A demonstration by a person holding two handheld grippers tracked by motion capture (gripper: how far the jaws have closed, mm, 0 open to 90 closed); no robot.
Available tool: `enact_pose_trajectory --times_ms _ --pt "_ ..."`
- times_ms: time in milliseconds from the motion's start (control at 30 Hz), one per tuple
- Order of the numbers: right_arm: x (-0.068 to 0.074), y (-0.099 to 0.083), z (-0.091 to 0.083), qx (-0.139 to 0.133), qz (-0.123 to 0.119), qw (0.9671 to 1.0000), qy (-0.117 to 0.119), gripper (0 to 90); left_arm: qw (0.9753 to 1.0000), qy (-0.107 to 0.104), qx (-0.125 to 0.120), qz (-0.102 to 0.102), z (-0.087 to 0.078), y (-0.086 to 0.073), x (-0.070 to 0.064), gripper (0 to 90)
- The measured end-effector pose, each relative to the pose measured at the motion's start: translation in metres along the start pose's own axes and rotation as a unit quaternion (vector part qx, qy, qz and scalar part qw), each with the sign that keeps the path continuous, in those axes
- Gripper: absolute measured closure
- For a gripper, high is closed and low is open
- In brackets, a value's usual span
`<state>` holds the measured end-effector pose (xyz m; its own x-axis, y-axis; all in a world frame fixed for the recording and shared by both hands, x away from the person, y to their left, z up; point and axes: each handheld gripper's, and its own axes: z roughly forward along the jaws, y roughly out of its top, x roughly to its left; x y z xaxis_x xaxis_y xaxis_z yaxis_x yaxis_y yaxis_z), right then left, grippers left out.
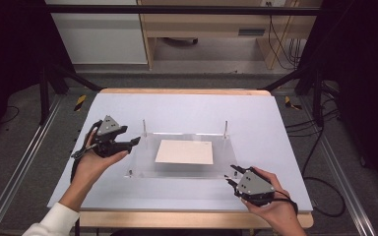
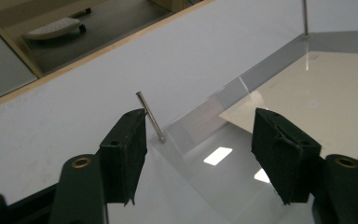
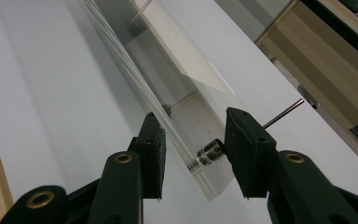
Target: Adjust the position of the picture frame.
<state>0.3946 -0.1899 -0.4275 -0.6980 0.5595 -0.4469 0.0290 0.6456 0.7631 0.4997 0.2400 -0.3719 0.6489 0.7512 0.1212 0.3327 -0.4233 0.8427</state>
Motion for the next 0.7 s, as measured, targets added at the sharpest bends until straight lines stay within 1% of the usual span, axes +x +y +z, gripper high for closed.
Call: enact_pose_trajectory --times_ms 33,133,233,267,300,367,433,500,567,633,700 --pt "-0.002 0.001 0.0 0.0 0.003 1.0 0.001 60.1 1.0 -0.001 -0.003 0.002 -0.004 0.002 -0.001 29.5" --pt "-0.008 0.007 -0.001 0.003 0.006 1.0 0.005 61.1 0.9998 -0.012 -0.014 0.002 -0.014 0.01 -0.005 25.3" --pt "-0.015 0.013 -0.002 0.008 0.012 0.9998 0.012 61.3 0.9996 -0.017 -0.021 0.01 -0.023 0.018 -0.012 22.8" --pt "-0.016 0.015 -0.002 0.011 0.016 0.9997 0.014 61.7 0.9995 -0.021 -0.022 0.009 -0.026 0.021 -0.014 19.7" --pt "-0.018 0.017 -0.002 0.013 0.015 0.9997 0.014 61.9 0.9994 -0.024 -0.023 0.013 -0.028 0.024 -0.016 18.0" --pt "-0.022 0.021 -0.002 0.018 0.019 0.9995 0.018 62.0 0.9992 -0.03 -0.022 0.017 -0.031 0.029 -0.021 16.4" --pt "-0.027 0.024 -0.002 0.017 0.028 0.9992 0.023 62.0 0.9989 -0.031 -0.023 0.026 -0.033 0.033 -0.025 14.3" --pt "-0.032 0.027 -0.002 0.014 0.036 0.9989 0.026 62.5 0.9987 -0.031 -0.024 0.032 -0.035 0.036 -0.028 13.7" --pt "-0.037 0.03 -0.002 0.012 0.043 0.9986 0.028 63.1 0.9981 -0.038 -0.024 0.042 -0.036 0.038 -0.03 11.5" --pt "-0.04 0.032 -0.002 0.012 0.048 0.9982 0.032 63.2 0.9979 -0.034 -0.023 0.049 -0.037 0.039 -0.032 11.5" --pt "-0.044 0.034 -0.001 0.012 0.051 0.998 0.036 63.2 0.9977 -0.036 -0.022 0.053 -0.038 0.04 -0.034 11.5"
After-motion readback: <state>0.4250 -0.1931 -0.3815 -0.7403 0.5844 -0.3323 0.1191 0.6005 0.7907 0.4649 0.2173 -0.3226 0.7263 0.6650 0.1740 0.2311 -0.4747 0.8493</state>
